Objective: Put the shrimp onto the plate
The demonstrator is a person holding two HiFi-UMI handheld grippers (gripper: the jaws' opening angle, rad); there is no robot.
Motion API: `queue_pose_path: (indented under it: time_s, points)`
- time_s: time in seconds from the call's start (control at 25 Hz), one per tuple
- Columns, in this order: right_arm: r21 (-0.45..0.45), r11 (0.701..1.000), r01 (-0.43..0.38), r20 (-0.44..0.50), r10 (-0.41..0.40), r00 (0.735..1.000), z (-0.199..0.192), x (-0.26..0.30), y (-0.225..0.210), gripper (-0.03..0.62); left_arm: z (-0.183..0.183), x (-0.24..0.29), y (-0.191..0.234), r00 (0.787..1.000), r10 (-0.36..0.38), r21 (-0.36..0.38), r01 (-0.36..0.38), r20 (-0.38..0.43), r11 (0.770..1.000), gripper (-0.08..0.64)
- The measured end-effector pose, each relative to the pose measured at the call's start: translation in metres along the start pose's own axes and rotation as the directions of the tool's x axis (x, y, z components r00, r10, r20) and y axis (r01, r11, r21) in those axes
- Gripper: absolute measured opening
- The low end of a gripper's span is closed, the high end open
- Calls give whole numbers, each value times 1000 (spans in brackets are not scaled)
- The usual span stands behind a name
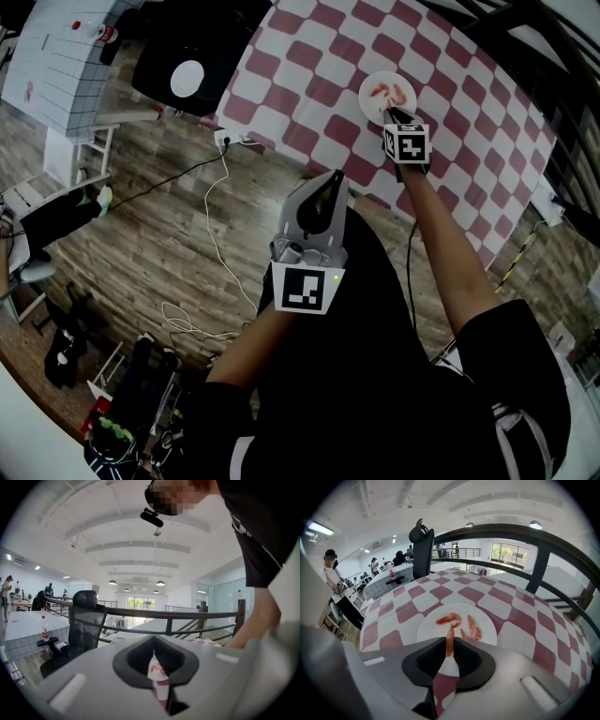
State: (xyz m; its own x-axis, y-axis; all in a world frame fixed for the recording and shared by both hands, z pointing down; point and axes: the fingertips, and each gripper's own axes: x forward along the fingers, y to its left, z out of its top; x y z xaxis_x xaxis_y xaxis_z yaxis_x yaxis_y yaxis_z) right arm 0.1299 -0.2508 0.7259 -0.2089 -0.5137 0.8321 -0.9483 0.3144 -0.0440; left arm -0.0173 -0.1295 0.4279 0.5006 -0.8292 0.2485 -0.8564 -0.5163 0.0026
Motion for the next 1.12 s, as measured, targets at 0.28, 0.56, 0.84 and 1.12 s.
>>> queue_pose_path:
  time_s: [0.28, 0.56, 0.84, 1.12]
  points:
    - [-10, 1000, 3, -33, -3, 999, 0, 7, 0, 52, -8, -7, 4, 1000, 23, -24, -24, -20, 999, 9]
    - [-10, 1000, -2, -42, 1, 999, 2, 10, -2, 49, -8, -7, 6, 999, 36, -20, -36, -24, 999, 9]
    - [5, 1000, 6, -38, -6, 999, 2, 9, -3, 49, -9, -6, 5, 999, 42, -25, -43, -30, 999, 9]
    - [19, 1000, 9, -38, -8, 999, 0, 12, -5, 48, -13, -4, 3, 998, 44, -31, -45, -34, 999, 9]
